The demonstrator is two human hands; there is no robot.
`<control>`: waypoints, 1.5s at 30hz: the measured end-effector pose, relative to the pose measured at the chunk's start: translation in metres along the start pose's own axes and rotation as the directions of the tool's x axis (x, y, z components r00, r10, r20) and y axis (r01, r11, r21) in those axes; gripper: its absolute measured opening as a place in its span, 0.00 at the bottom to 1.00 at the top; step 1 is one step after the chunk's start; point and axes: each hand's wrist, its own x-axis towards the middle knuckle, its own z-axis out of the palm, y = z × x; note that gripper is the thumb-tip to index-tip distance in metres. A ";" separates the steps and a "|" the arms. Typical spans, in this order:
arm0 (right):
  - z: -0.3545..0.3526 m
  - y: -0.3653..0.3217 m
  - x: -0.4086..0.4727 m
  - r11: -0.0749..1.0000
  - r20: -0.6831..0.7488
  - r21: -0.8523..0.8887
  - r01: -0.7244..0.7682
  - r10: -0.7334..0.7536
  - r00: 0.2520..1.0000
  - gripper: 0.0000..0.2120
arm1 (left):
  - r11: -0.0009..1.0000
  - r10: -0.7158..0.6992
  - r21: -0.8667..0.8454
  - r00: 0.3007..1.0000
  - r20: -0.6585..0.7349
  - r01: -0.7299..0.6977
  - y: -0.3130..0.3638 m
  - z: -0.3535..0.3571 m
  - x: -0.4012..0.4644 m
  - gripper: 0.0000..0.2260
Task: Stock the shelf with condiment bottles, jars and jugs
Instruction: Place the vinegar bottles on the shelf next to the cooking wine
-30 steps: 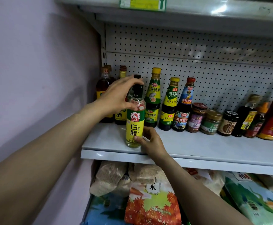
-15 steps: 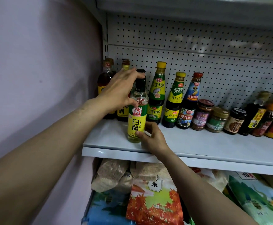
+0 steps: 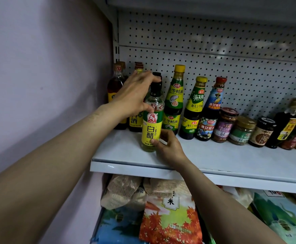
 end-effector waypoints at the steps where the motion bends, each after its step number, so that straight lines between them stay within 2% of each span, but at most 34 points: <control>1: 0.000 0.001 0.002 1.000 0.007 0.008 0.001 -0.001 1.000 0.23 | 1.000 -0.009 -0.003 1.000 0.005 0.009 -0.001 0.001 0.002 0.44; 10: -0.004 0.004 0.019 0.999 0.055 0.030 0.016 -0.018 0.998 0.20 | 1.000 -0.012 -0.018 1.000 0.002 0.012 -0.008 0.010 0.014 0.43; 14: -0.004 0.008 0.026 1.000 0.001 0.012 0.018 -0.018 1.000 0.21 | 1.000 -0.013 -0.019 1.000 0.004 0.014 -0.011 0.013 0.020 0.43; 19: -0.004 0.012 0.036 0.996 -0.098 -0.093 -0.007 -0.002 0.995 0.22 | 1.000 -0.023 0.000 1.000 0.005 0.023 -0.013 0.018 0.028 0.43; 23: -0.001 0.016 0.041 0.997 -0.166 -0.077 -0.009 -0.004 0.986 0.22 | 0.999 -0.033 0.004 0.999 0.014 0.033 -0.015 0.021 0.034 0.43; 30: 0.004 0.016 0.043 0.999 -0.200 -0.047 -0.010 0.001 0.980 0.22 | 0.999 -0.023 0.025 0.999 0.049 0.022 -0.020 0.020 0.037 0.45; 45: 0.008 0.016 0.050 0.988 -0.271 -0.132 -0.079 0.041 0.962 0.22 | 1.000 -0.018 0.018 0.999 -0.033 0.019 -0.013 0.024 0.036 0.45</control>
